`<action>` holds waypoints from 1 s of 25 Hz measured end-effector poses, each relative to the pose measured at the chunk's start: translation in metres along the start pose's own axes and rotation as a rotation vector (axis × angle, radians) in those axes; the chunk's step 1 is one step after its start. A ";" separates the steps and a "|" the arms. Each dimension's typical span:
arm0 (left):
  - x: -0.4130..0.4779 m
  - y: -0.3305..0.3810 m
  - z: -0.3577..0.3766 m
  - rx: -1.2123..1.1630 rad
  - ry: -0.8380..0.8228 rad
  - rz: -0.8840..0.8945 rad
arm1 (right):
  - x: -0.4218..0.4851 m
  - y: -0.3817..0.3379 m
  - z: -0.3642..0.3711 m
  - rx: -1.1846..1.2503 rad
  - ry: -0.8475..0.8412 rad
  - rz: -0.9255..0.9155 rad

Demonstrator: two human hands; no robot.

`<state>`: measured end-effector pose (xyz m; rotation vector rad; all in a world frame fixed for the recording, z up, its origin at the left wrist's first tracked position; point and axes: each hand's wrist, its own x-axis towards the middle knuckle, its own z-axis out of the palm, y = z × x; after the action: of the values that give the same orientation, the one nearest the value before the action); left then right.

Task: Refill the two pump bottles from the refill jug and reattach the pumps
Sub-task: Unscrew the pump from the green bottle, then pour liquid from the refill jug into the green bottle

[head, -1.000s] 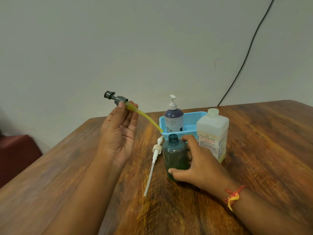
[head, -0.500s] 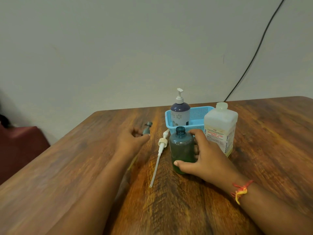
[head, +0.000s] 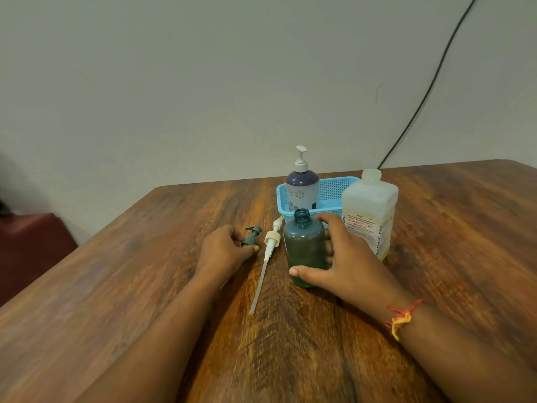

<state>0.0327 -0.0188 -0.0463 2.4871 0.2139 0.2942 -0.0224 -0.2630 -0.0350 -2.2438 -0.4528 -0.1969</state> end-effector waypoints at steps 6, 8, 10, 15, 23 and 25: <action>-0.018 0.023 -0.007 -0.058 0.183 0.283 | 0.002 0.003 0.001 -0.035 0.003 -0.006; -0.030 0.033 -0.010 -0.147 0.210 0.421 | 0.001 0.003 0.001 -0.029 0.014 -0.014; -0.040 0.040 -0.012 -0.276 0.113 0.477 | 0.000 0.002 0.001 -0.029 0.030 -0.022; -0.055 0.049 -0.007 -0.487 -0.185 0.479 | -0.004 -0.004 0.000 -0.066 0.164 -0.116; -0.060 0.054 0.010 -0.461 -0.305 0.398 | 0.000 0.001 -0.029 -0.219 0.884 -0.205; -0.061 0.057 0.014 -0.399 -0.249 0.399 | 0.004 0.010 -0.038 -0.289 0.880 0.001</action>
<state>-0.0176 -0.0856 -0.0327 2.1238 -0.4106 0.1649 -0.0148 -0.2970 -0.0164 -2.1596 0.0640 -1.2435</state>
